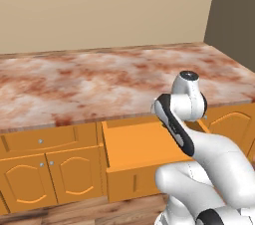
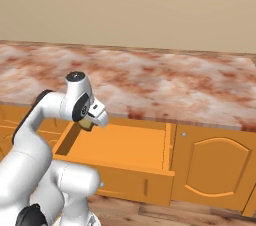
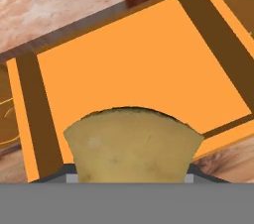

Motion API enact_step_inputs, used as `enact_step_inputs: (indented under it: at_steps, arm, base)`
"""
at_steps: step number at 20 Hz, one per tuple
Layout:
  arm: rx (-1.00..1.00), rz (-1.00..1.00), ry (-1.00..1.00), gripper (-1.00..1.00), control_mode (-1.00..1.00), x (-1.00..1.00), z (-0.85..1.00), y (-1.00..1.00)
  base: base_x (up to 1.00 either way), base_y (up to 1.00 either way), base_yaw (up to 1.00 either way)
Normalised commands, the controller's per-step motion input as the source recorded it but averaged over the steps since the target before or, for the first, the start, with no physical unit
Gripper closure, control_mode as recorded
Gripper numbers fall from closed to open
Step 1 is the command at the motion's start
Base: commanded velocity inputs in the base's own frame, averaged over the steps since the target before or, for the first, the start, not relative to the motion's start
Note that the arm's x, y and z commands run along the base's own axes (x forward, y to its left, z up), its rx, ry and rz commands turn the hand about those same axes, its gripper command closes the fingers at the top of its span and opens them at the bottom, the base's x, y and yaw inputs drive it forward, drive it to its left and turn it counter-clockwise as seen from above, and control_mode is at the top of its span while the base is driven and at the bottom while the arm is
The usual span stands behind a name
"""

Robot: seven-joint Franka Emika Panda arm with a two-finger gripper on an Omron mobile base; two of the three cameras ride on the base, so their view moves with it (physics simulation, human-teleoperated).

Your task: Restock the sink supplies by placing the sponge and soap dispenser on the counter and next to the sink. Make sure the soap dispenser is upright.

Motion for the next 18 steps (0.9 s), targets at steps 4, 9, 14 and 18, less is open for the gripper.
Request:
enact_step_inputs:
  at_steps: [4, 9, 14, 18]
  arm:
    - [-0.02, 0.0, 0.0, 1.0, -1.0, 0.0, -0.08, 0.0]
    - [-0.01, 0.0, -0.03, 1.0, 1.0, -0.13, -0.07, 0.0]
    - [0.0, 0.0, 0.0, 1.0, 1.0, 0.0, 0.0, 0.0]
    - [0.0, 0.0, 0.0, 1.0, 1.0, 0.0, 0.0, 0.0]
  base:
    - [0.0, 0.0, 0.0]
    - [-0.36, 0.18, 0.02]
    - [-0.36, 0.96, 0.27]
    - [-0.04, 1.0, 0.39]
